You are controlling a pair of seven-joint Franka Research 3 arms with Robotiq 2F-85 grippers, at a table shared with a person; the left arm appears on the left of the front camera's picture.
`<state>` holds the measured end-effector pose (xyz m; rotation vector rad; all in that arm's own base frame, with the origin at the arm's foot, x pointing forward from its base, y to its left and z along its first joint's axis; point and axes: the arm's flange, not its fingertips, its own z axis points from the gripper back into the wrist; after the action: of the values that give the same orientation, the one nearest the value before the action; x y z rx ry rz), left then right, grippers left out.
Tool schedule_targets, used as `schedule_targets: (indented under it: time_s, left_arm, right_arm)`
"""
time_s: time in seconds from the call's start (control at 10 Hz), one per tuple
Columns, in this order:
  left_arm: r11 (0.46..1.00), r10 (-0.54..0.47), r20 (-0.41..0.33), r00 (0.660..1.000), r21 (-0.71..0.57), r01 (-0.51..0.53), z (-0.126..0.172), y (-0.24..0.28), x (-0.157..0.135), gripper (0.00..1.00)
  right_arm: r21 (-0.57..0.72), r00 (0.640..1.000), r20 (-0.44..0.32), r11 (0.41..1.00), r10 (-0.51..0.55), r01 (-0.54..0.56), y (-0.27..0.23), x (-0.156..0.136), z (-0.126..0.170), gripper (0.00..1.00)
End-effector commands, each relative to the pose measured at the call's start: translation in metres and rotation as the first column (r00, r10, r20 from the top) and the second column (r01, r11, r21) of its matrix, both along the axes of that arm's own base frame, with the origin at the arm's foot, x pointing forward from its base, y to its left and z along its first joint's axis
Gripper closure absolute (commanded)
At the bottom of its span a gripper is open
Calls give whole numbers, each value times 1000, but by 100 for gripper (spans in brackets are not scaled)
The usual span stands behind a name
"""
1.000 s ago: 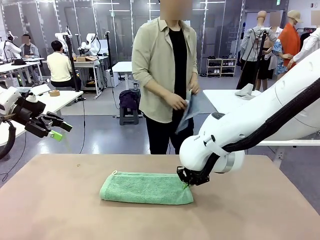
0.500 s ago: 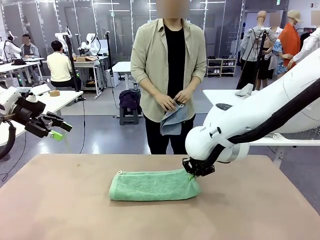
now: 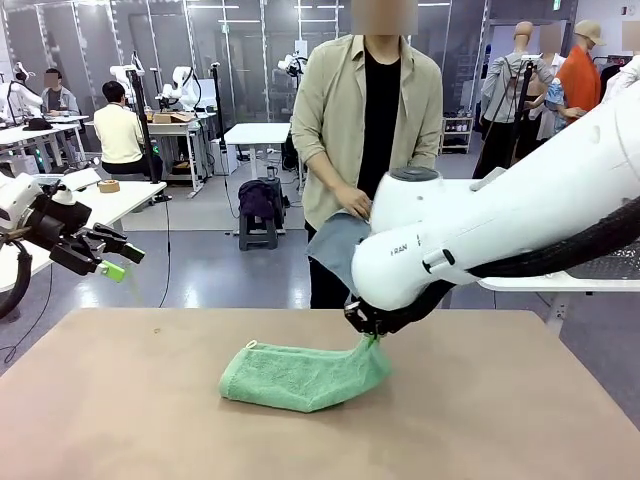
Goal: Fold the towels and place them in the basket.
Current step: When a person lays out a Towel with hook on the table, fold it in half twice.
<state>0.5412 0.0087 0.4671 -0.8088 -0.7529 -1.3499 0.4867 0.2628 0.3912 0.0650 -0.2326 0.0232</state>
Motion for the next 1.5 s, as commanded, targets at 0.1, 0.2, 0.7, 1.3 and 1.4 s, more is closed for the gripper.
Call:
schedule_targets:
  time_s: [0.1, 0.2, 0.7, 1.3, 1.4]
  left_arm:
    - [1000, 8, -16, 1000, 9, -8, 3, -1, 1, 0]
    - [1000, 8, -16, 1000, 9, -8, 3, -1, 1, 0]
    - [1000, 8, -16, 1000, 9, -8, 3, -1, 1, 0]
    - [1000, 8, -16, 1000, 9, -8, 3, -1, 1, 0]
    - [1000, 8, -16, 1000, 9, -8, 3, -1, 1, 0]
  right_arm:
    - [-95, 998, 52, 995, 19, -14, 62, -20, 13, 100]
    - [-102, 997, 70, 994, 38, -31, 84, -26, 13, 100]
    - [-193, 976, 140, 963, -165, 191, 166, -50, 18, 100]
    - [-212, 978, 118, 958, -172, 194, 169, -56, 25, 100]
    - [-212, 978, 118, 958, -172, 194, 169, -56, 25, 100]
